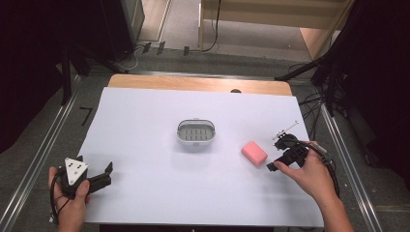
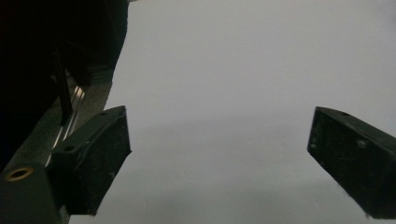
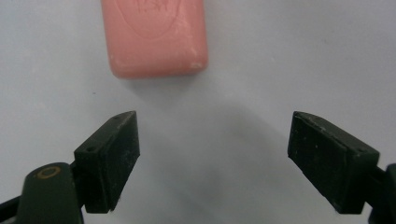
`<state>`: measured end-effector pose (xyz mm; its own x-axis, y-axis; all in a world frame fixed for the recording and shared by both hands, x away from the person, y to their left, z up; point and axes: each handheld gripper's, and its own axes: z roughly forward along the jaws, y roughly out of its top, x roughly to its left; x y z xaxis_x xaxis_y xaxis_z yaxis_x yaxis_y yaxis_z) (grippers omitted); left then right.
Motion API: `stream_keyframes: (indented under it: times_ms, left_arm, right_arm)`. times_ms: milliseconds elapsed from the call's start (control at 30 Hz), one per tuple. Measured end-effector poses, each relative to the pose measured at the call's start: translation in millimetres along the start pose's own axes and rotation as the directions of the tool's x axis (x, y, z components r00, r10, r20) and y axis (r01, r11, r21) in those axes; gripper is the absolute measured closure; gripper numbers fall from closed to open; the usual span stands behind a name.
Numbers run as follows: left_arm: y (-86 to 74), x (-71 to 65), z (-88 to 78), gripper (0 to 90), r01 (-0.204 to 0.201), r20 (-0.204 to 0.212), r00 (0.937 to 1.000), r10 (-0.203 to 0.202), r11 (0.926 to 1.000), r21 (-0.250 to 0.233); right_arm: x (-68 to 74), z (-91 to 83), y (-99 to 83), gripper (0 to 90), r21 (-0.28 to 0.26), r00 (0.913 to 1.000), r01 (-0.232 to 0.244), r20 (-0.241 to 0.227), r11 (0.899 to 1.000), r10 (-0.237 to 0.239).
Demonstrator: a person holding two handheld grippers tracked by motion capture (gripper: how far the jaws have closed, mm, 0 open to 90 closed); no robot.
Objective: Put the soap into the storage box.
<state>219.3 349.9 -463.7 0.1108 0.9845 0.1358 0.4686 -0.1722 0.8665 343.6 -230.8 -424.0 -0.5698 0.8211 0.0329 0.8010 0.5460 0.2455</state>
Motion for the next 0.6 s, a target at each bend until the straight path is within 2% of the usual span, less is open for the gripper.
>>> stream_keyframes:
  times_ms: [200,433,600]
  left_arm:
    - [0.0,-2.6,-0.1,1.0,-0.022,-0.013,0.9997,0.022,0.9998,0.005]
    - [0.0,-3.7,0.2,0.0,-0.031,-0.010,0.9995,0.031,0.9995,0.004]
    - [-0.1,-3.5,0.3,0.0,-0.026,-0.009,0.9996,0.026,0.9997,0.002]
  right_arm:
    - [5.5,3.5,11.8,16.8,0.009,0.9998,0.016,-0.010,1.000,-0.016]
    - [8.3,3.4,22.2,15.9,-0.010,0.9997,0.015,-0.019,1.000,-0.015]
    - [12.0,6.5,31.1,14.3,-0.002,0.9996,0.016,-0.023,1.000,-0.016]
